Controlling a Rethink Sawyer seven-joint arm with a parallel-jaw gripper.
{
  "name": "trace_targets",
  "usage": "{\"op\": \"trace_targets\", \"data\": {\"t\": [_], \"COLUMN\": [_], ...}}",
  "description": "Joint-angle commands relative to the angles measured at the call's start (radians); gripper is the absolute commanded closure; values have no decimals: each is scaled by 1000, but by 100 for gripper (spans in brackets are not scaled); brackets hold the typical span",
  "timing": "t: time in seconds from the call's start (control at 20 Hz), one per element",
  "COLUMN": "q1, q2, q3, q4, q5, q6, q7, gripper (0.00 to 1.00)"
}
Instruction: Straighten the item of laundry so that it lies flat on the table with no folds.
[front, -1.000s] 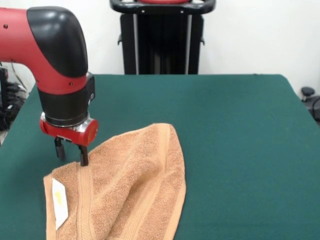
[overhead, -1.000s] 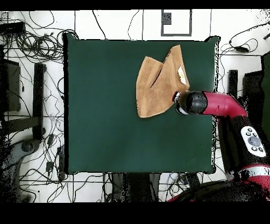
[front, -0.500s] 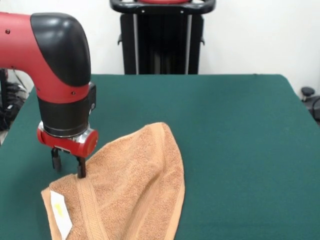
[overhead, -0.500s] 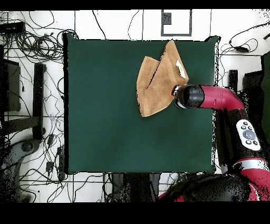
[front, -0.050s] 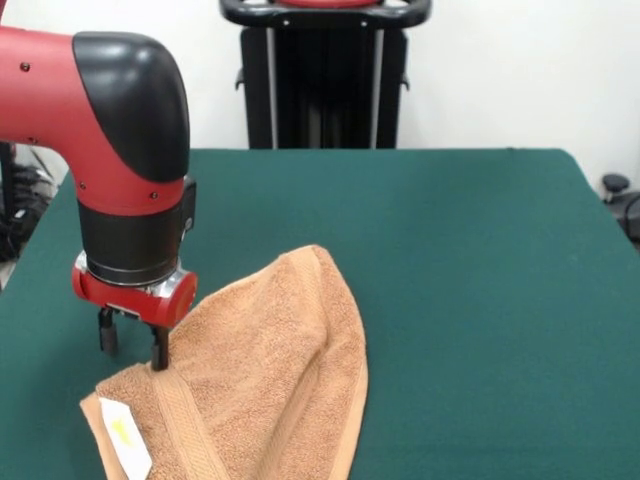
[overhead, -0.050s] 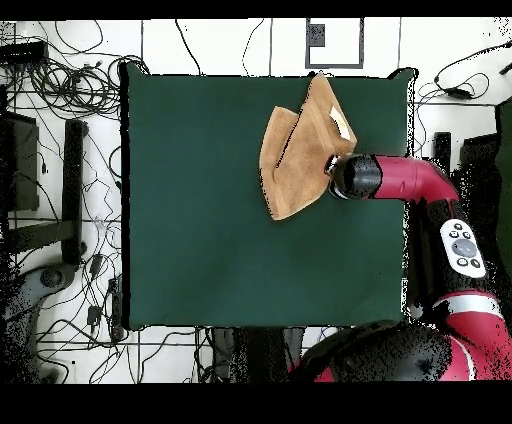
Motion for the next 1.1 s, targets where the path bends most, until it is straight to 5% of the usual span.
{"op": "trace_targets", "data": {"t": [0.05, 1.1], "q1": [59, 47], "q2": [108, 118], "q3": [21, 32], "q4": [-33, -53], "q5": [-39, -21], "q6": [-188, -167], "q7": [46, -1], "gripper": [0, 0]}}
